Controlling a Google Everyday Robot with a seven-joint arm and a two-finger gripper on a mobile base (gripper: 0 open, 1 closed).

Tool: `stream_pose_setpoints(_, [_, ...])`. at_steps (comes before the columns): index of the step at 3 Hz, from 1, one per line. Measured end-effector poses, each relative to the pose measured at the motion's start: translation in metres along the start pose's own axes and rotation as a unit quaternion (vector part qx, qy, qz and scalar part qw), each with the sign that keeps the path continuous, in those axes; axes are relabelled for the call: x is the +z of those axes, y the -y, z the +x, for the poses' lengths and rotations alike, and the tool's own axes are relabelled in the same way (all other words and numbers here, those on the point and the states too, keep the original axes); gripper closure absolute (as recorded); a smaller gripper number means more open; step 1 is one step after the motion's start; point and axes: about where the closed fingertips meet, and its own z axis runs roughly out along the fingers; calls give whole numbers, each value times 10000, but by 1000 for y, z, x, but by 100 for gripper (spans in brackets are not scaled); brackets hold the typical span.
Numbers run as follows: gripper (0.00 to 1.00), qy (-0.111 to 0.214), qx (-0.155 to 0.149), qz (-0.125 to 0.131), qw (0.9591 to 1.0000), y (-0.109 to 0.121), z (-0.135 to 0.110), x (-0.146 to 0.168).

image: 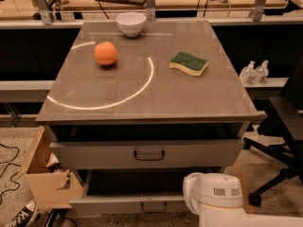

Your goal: Open middle drawer

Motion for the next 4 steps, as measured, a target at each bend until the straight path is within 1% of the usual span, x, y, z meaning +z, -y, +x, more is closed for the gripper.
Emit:
stream_pose_setpoints(1, [100, 151, 113, 29, 9998, 9, -1, 21])
stream_pose_setpoints(2, [100, 244, 185, 4, 9995, 10, -1, 42])
stream_pose_setpoints(4, [100, 300, 220, -347, 9987, -2, -2, 88])
